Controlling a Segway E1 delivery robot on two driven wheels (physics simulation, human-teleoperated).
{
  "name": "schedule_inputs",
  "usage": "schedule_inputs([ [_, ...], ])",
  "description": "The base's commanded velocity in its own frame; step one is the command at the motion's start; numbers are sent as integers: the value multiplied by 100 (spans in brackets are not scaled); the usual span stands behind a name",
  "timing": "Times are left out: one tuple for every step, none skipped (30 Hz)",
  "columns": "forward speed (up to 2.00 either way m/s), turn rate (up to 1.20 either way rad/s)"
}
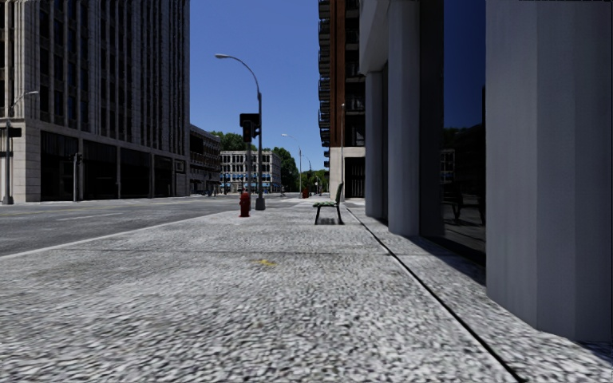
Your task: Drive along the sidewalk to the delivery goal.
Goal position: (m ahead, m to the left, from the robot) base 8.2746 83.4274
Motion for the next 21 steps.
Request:
schedule_inputs([
  [196, 0],
  [196, 0],
  [195, 0],
  [195, 0],
  [195, 0],
  [195, 0],
  [195, 0],
  [195, 15],
  [195, 33],
  [195, 37],
  [195, 37],
  [195, 39],
  [195, 39],
  [195, 39],
  [195, 39],
  [195, 39],
  [195, 39],
  [195, 39],
  [195, 39],
  [195, 39],
  [194, 39],
])
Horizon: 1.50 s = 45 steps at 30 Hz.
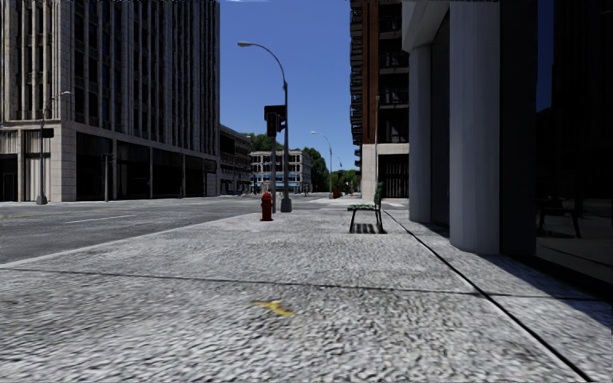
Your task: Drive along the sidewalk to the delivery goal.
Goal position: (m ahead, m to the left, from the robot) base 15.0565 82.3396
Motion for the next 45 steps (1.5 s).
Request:
schedule_inputs([
  [194, 39],
  [194, 39],
  [194, 27],
  [194, 3],
  [194, 0],
  [194, 0],
  [194, 0],
  [194, 0],
  [194, 0],
  [194, 0],
  [194, 0],
  [181, 0],
  [157, 0],
  [157, 0],
  [149, 0],
  [200, 0],
  [200, 0],
  [200, 0],
  [200, 0],
  [200, 0],
  [200, 0],
  [200, 0],
  [200, 0],
  [200, 0],
  [200, 0],
  [200, 0],
  [200, 0],
  [200, 0],
  [200, 0],
  [200, 0],
  [200, 0],
  [200, 0],
  [200, 0],
  [200, 0],
  [200, 0],
  [200, 0],
  [200, 0],
  [200, 0],
  [200, 0],
  [200, 0],
  [200, 0],
  [200, 0],
  [200, 0],
  [200, 0],
  [200, 0],
])
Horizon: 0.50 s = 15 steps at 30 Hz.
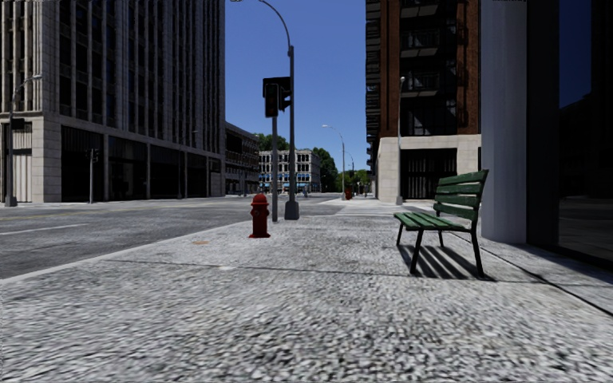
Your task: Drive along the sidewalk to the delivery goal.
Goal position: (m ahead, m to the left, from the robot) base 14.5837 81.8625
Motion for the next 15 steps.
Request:
schedule_inputs([
  [200, 0],
  [200, 0],
  [200, 0],
  [200, 0],
  [200, 0],
  [200, 0],
  [200, 0],
  [200, 0],
  [200, 0],
  [200, 0],
  [200, 0],
  [200, 0],
  [200, 0],
  [200, 0],
  [200, 0],
])
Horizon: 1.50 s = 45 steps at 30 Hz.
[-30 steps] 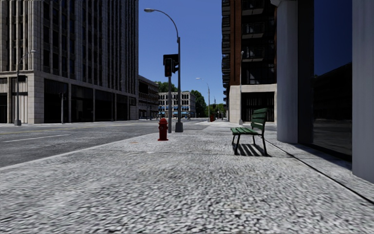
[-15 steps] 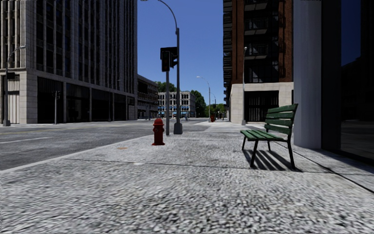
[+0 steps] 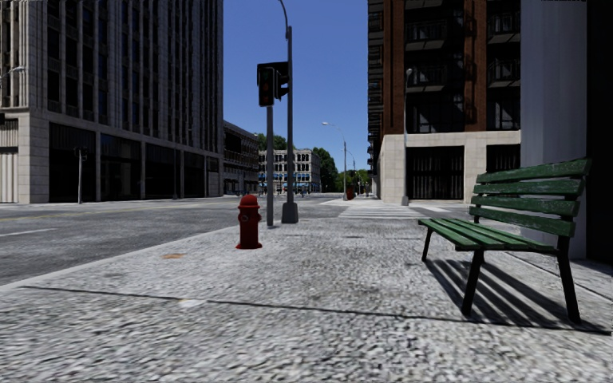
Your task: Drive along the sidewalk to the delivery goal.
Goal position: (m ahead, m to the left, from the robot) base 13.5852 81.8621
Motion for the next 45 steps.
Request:
schedule_inputs([
  [200, 0],
  [200, 0],
  [200, -20],
  [200, -29],
  [200, -37],
  [200, -37],
  [200, -40],
  [200, -41],
  [200, -41],
  [200, -41],
  [200, 0],
  [200, 0],
  [200, 0],
  [200, 0],
  [200, 0],
  [200, 0],
  [199, 0],
  [199, 0],
  [199, 0],
  [199, 0],
  [199, -14],
  [199, -14],
  [199, -52],
  [199, -61],
  [199, -63],
  [199, -63],
  [199, -63],
  [199, -60],
  [199, -38],
  [199, -38],
  [199, -10],
  [199, 0],
  [199, 0],
  [199, 0],
  [199, 0],
  [199, 0],
  [199, 0],
  [199, 0],
  [199, 0],
  [199, 0],
  [199, 0],
  [199, 0],
  [199, 0],
  [199, 0],
  [199, 0],
])
